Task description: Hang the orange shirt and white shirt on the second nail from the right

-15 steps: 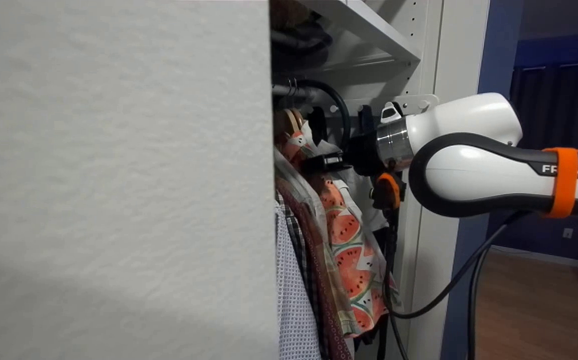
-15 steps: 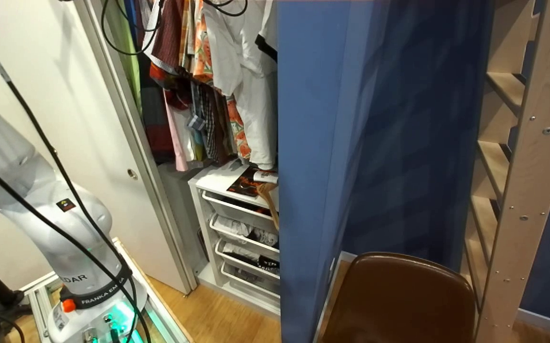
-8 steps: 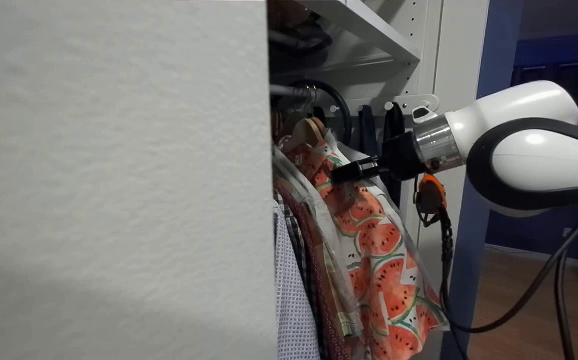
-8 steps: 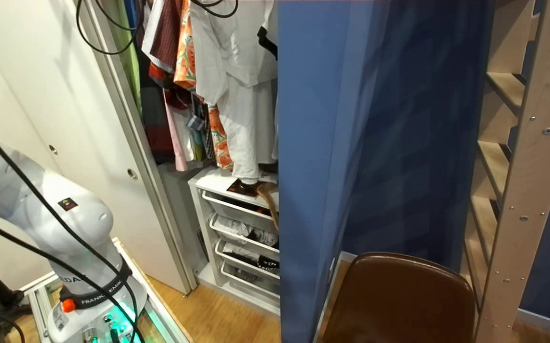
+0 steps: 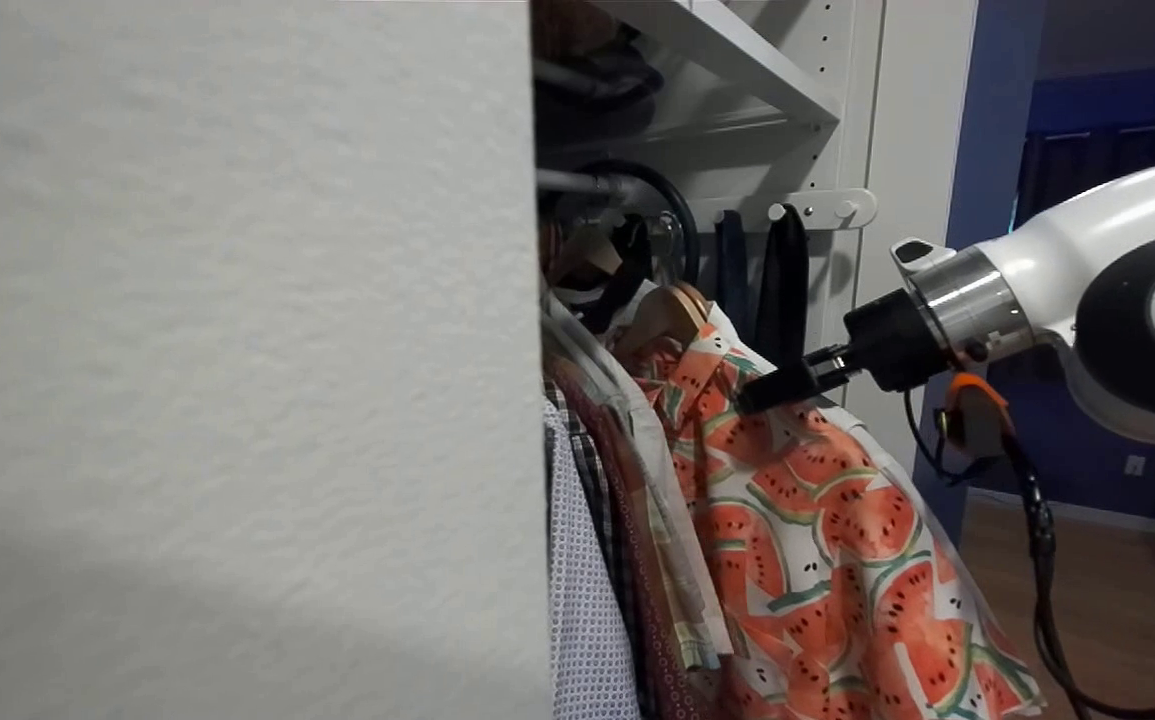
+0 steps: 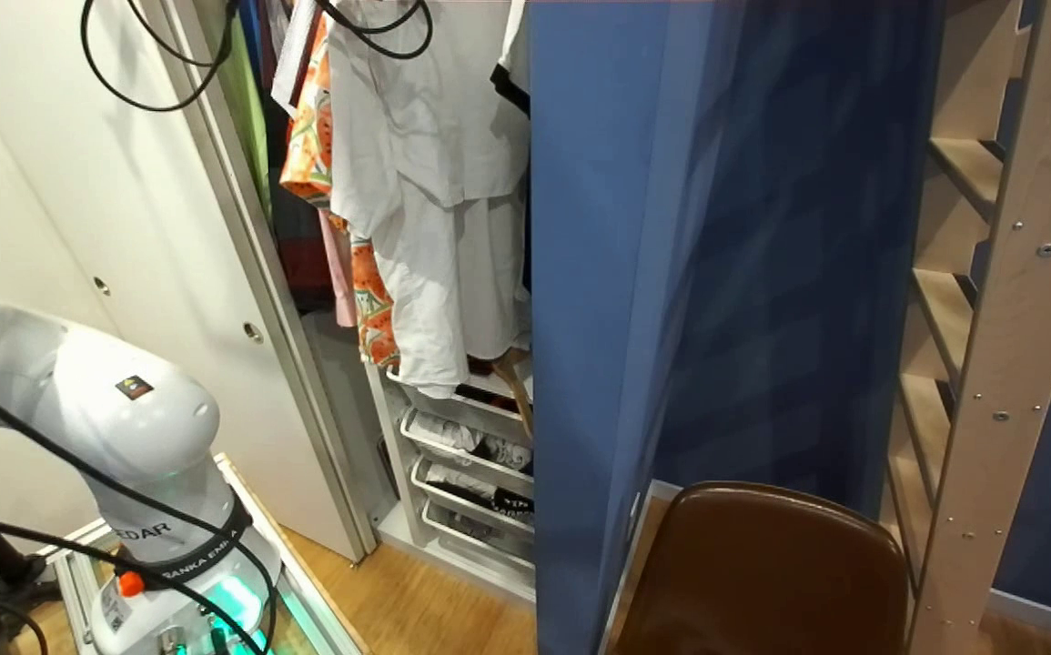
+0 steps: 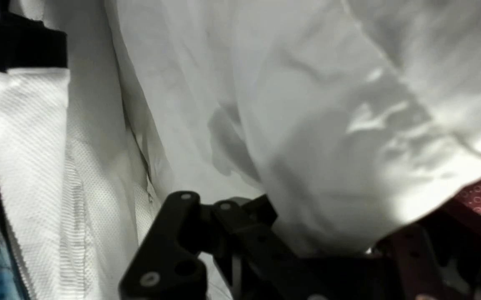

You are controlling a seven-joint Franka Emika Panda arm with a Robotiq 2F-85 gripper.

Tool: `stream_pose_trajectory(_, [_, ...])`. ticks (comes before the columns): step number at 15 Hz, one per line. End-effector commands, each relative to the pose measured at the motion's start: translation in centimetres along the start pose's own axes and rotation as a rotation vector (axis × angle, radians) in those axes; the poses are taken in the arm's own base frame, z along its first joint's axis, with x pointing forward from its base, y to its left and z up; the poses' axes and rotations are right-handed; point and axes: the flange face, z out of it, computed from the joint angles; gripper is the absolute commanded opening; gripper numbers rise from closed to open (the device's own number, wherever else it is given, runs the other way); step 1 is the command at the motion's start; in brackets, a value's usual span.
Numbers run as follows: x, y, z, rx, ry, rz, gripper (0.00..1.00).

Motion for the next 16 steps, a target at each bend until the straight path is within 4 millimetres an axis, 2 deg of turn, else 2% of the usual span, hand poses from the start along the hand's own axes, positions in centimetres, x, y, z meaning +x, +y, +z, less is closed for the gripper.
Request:
stream_pose_trajectory(1, [-1.2, 0.9, -3.6, 0.028, 0.054, 0.007, 0.01])
stream_pose_trajectory(2, [-1.5, 1.3, -3.5, 0.002, 0.045, 0.022, 0.01])
stream_pose_trajectory(3, [-1.2, 1.2, -1.5, -0.002, 0.003, 0.02, 0.04])
stream_pose_trajectory(8, [-2.1, 1.7, -1.8, -0.004, -0.001, 0.032, 0.04])
stream_pose_trajectory(9, [-2.2, 1.7, -1.8, -0.004, -0.001, 0.032, 0.01])
stream_pose_trajectory(16, [-2.4, 4.6, -5.3, -0.01, 0.069, 0.089, 0.01])
